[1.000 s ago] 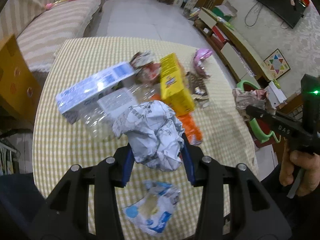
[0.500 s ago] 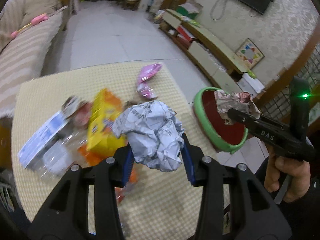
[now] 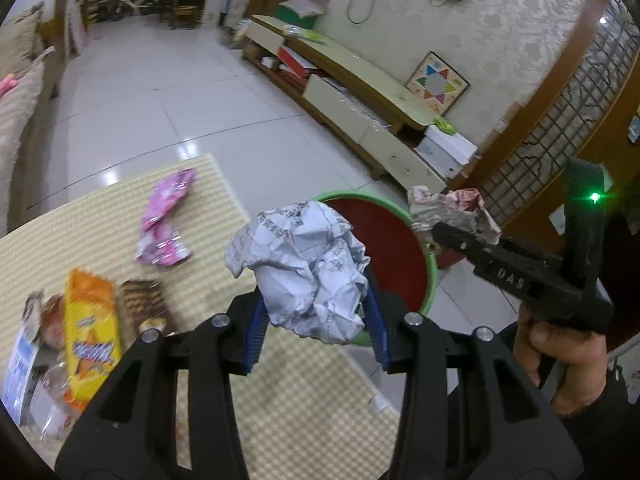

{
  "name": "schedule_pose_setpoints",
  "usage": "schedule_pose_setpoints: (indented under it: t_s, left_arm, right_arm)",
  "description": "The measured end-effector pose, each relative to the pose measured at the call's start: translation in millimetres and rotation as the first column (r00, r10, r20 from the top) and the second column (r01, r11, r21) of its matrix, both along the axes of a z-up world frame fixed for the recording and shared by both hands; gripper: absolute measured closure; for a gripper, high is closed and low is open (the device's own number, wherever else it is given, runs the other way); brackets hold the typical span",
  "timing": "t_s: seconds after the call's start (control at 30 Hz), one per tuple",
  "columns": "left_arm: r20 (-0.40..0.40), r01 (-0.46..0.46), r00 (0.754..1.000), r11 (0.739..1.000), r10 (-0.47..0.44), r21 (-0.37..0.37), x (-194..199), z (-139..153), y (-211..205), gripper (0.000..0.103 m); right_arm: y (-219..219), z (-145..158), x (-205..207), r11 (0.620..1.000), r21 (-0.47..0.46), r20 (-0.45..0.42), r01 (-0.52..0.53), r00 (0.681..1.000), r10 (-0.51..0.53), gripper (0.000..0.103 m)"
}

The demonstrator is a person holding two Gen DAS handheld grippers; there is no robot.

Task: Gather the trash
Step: 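Carry both crumpled papers over the green bin and lower them in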

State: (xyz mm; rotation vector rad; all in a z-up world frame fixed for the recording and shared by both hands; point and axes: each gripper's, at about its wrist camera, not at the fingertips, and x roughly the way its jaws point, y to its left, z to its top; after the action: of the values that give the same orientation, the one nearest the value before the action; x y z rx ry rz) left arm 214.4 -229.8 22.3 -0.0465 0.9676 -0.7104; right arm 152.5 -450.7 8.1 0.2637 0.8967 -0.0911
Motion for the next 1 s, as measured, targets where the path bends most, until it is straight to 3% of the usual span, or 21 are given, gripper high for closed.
schedule_pose_setpoints:
  t_s: [0.3, 0.57, 1.0]
  left_arm:
    - [-0.036, 0.087, 0.996, 0.996, -0.087, -0.006, 10.3, -12.9, -51.7, 0.062]
    - [-0.068, 0.133, 0.989, 0.991, -0.133, -0.005, 17.9, -27.3, -82.9, 0.061]
    - [-0.068, 0.147, 0.987, 0.989, -0.145, 0.026, 19.9, -32.9, -103.2, 0.059]
  right_arm:
    - [-31.9, -0.5, 3.3, 0.999, -0.005, -0.005, 0.045, 0.999, -0.045, 0.069]
    - [-52.3, -11.2, 3.8, 0.994, 0.062, -0.021, 0.091, 0.996, -0.090, 0.069]
    - [-63.3, -14.0, 7.9, 0.988, 0.096, -0.023, 0.123, 0.992, -0.121, 0.069]
